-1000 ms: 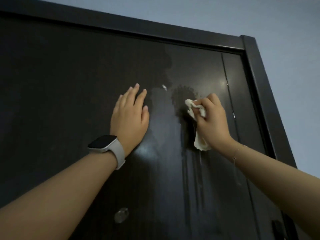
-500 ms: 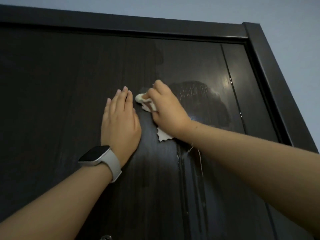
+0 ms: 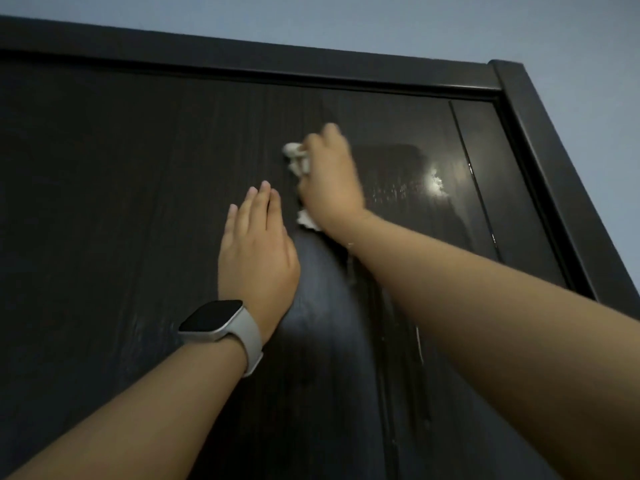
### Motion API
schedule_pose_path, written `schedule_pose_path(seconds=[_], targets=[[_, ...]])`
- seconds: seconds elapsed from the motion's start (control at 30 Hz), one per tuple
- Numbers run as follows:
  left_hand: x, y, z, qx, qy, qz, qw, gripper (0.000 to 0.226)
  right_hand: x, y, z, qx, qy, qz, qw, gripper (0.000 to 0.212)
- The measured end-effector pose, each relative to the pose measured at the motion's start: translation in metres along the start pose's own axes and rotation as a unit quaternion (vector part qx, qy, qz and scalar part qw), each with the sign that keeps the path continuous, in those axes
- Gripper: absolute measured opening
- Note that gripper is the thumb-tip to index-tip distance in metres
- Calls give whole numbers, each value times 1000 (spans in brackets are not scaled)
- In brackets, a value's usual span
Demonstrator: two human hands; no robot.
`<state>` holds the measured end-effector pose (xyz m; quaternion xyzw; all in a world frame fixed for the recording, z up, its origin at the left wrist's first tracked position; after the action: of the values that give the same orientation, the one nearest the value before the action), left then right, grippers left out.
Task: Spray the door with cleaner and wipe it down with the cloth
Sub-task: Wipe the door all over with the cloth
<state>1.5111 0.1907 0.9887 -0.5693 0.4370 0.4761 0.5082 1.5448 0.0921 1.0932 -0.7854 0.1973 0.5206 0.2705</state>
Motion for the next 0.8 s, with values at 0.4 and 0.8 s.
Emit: schedule_pose_path(seconds=[0.4,0.8], targets=[[-9,24,15,-8,-47,77,996,50,-6,72,-156,112,-156,-58,980,17],[-45,-10,-9,28,19,17,999,51,-67,-9,-48,16,-11,-18,1000,18]])
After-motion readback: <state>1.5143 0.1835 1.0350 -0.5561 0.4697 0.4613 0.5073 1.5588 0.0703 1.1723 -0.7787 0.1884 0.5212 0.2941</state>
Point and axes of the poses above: each hand's wrist, its own x-axis away from the middle knuckle, its own y-axis out of the back of the hand, z = x × y, the point moved 2 cm from there along -x, towards the middle knuckle, and after that the axes turned 5 degrees about y, right-handed, at the moved point
